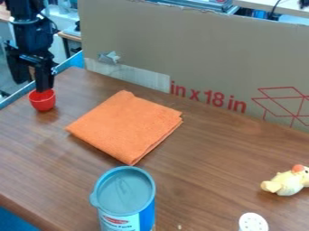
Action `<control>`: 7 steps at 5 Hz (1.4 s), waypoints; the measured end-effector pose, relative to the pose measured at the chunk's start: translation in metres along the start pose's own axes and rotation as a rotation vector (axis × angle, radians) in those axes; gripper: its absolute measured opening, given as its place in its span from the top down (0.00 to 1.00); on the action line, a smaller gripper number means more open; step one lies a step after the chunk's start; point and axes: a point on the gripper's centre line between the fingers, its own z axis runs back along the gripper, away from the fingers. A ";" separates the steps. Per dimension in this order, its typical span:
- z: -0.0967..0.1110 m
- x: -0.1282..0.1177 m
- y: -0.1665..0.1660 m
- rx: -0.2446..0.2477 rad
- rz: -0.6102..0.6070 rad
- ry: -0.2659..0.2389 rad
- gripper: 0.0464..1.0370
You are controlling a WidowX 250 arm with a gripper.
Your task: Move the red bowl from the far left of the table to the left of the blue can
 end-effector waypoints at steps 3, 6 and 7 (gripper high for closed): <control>-0.035 0.017 0.005 -0.079 -0.003 -0.018 0.04; -0.036 0.028 0.012 -0.041 0.027 -0.083 0.04; -0.048 0.030 0.013 -0.045 0.060 -0.066 0.04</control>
